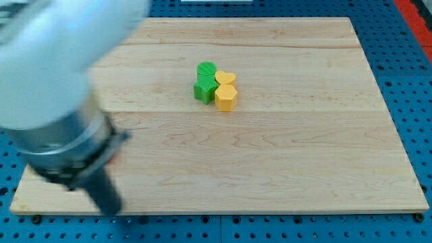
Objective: Separate the red star along with the red circle from the blue triangle
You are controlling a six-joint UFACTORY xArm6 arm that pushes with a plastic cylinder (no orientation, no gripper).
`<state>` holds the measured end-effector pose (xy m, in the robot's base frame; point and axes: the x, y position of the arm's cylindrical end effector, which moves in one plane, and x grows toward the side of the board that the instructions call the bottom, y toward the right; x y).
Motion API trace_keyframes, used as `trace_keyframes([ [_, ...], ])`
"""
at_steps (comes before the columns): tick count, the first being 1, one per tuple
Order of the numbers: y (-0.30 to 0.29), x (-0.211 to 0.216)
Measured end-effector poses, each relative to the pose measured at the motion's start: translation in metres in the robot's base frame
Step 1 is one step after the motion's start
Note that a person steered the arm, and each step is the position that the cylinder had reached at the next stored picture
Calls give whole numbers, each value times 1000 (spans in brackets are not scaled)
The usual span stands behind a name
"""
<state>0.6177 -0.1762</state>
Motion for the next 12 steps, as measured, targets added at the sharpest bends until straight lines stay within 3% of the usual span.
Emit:
trace_keyframes([
  [1, -101, -1],
  [2, -128, -7],
  [4, -128, -11],
  [6, -126, -94],
  [10, -9, -89],
  [12, -1, -65],
])
